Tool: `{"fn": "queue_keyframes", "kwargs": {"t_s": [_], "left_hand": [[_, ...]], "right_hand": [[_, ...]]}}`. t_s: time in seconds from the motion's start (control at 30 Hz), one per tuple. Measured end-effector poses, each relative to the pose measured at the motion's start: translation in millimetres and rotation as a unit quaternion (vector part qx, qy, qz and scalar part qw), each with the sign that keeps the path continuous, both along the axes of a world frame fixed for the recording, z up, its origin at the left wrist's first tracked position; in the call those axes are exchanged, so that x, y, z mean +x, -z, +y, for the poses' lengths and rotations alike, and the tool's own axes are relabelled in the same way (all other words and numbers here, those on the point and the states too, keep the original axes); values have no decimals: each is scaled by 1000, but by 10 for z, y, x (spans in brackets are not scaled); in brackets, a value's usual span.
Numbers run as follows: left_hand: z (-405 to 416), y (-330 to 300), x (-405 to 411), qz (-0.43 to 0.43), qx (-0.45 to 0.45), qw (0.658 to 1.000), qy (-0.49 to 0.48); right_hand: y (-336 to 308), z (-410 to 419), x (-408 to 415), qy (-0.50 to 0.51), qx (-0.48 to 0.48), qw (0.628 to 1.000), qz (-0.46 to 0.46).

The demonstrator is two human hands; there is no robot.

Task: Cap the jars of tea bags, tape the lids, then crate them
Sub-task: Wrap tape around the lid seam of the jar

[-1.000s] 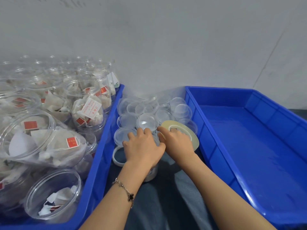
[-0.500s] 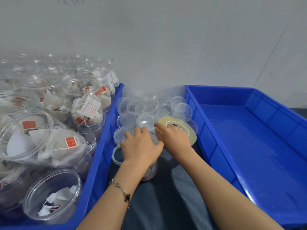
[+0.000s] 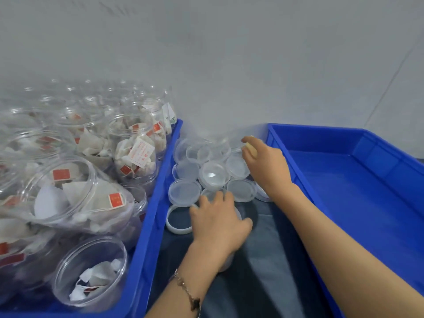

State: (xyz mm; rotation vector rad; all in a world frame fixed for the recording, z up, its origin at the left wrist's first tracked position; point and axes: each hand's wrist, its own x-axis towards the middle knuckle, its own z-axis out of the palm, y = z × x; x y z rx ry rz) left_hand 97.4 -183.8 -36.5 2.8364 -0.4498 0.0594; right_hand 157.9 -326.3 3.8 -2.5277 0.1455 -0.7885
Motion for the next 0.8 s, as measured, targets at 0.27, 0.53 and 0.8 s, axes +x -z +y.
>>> {"fn": "queue_keyframes", "kwargs": {"t_s": [0.27, 0.53, 0.8], "left_hand": [[-24, 4, -1, -40, -42, 998, -36], [255, 138, -237, -241, -455, 856, -41], [389, 640, -438, -58, -479, 875, -25]], "right_hand": [[618, -72, -453, -18, -148, 984, 97], [1065, -48, -850, -1, -7, 985, 171], [1267, -26, -1057, 12, -119, 971, 208]]}}
